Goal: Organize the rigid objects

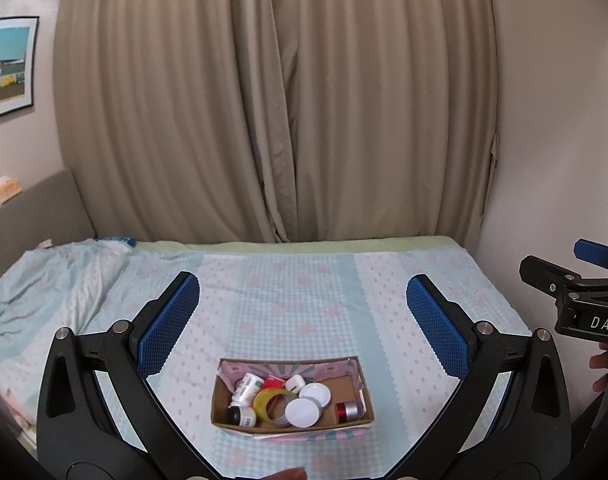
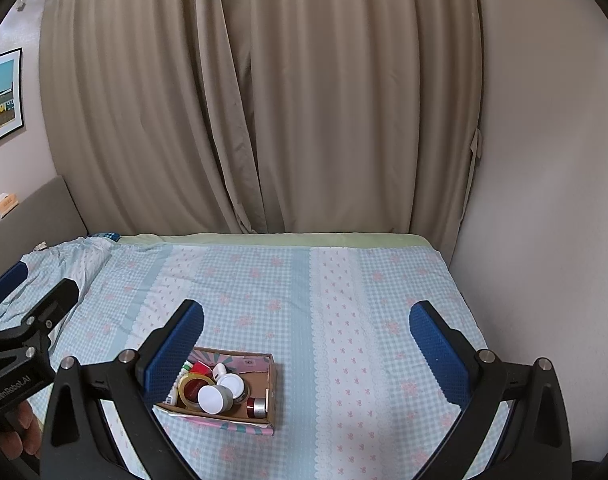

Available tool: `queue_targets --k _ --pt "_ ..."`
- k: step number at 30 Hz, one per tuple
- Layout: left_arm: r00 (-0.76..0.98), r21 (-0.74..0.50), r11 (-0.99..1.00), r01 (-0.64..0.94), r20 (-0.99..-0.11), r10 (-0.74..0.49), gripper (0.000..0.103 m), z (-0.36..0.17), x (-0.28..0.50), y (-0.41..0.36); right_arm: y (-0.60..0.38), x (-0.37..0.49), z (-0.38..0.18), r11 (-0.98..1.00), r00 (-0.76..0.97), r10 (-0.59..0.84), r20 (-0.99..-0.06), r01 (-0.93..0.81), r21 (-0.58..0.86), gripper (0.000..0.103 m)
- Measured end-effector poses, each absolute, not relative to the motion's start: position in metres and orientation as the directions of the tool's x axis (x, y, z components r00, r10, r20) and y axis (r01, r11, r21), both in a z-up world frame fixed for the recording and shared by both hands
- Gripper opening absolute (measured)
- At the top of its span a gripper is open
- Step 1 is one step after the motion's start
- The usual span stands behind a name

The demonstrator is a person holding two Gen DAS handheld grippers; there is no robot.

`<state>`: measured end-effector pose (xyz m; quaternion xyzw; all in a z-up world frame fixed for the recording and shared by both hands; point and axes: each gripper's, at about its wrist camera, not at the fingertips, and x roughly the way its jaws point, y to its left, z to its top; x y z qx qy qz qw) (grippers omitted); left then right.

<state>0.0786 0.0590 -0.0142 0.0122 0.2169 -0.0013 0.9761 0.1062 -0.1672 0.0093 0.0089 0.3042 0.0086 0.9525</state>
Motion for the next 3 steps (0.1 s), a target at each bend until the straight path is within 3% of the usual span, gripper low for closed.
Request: queue_targets --k 3 --pt "0.904 0.023 1.0 0.007 -0.426 0.004 0.103 -0.0162 0.0812 0.0578 -0.1653 0.1086 0.0093 1.0 0.813 0.017 -0.582 -0.006 0.022 0.102"
